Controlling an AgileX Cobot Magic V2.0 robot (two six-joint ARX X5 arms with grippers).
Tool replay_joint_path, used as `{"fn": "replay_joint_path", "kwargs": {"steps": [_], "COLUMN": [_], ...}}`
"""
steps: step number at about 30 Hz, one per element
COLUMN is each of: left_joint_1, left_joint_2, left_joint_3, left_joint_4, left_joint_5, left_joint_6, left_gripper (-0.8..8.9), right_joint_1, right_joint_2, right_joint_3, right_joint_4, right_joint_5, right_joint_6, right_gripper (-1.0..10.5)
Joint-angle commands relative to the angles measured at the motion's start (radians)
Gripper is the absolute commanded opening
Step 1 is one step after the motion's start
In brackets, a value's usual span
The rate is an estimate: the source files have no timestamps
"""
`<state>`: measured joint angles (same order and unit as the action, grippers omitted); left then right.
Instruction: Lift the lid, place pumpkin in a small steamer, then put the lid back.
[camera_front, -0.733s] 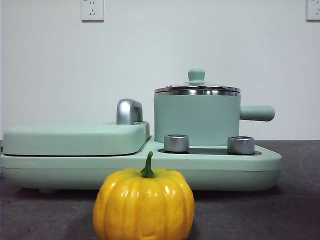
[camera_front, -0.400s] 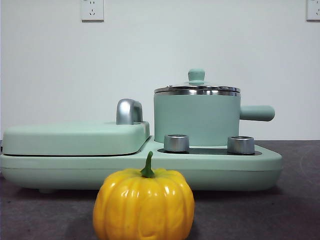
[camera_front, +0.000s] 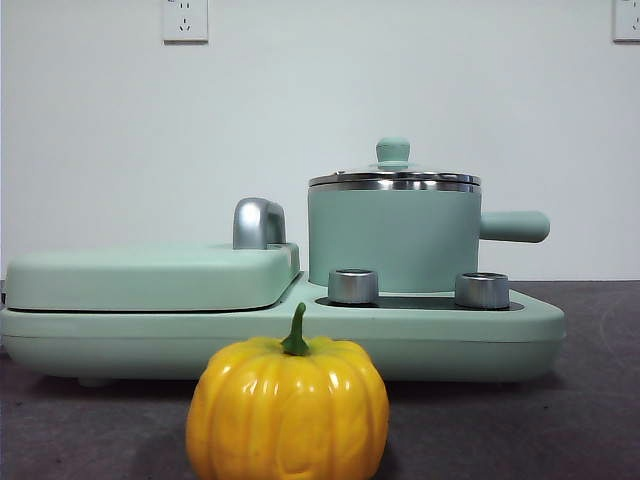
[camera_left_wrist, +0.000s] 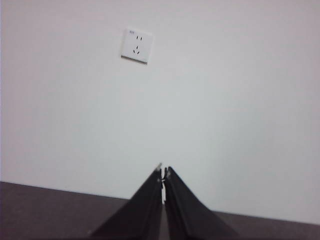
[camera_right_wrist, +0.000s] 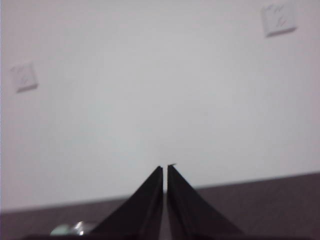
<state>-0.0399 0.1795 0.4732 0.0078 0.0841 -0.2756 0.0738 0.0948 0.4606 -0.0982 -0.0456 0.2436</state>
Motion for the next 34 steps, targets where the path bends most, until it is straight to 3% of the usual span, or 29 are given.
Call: {"fn": "replay_joint_path", "kwargs": {"steps": [1, 5, 10, 21, 26, 34], "left_joint_1": [-0.002, -0.002, -0.002, -0.051, -0.118, -0.204], "left_joint_2": [0.079, 0.215, 0.363, 0.652, 0.738, 0.788], "left_joint_3": [0.106, 0.237, 0.355, 0.546, 0.604, 0.615], "left_joint_4": [-0.055, -0.15, -0.246, -0.464, -0.565, -0.608], "left_joint_5": [0.005, 0.042, 0.111, 0.294, 0.314, 0.314], "left_joint_6": [0.026, 0.026, 0.053, 0.346, 0.503, 0.603], "left_gripper": [0.09, 0.09, 0.09, 0.09, 0.09, 0.14], "right_joint_1": [0.002, 0.002, 0.002, 0.003, 0.039, 0.137], "right_joint_2": [0.065, 0.192, 0.359, 0.718, 0.805, 0.826], "right_joint_3": [0.068, 0.163, 0.29, 0.537, 0.586, 0.589], "right_joint_4": [-0.064, -0.124, -0.219, -0.436, -0.457, -0.547], "right_joint_5": [-0.069, -0.183, -0.233, -0.327, -0.354, -0.342], "right_joint_6": [-0.003, -0.044, -0.142, -0.394, -0.472, -0.688], "right_gripper": [0.1, 0.1, 0.1, 0.1, 0.1, 0.1]}}
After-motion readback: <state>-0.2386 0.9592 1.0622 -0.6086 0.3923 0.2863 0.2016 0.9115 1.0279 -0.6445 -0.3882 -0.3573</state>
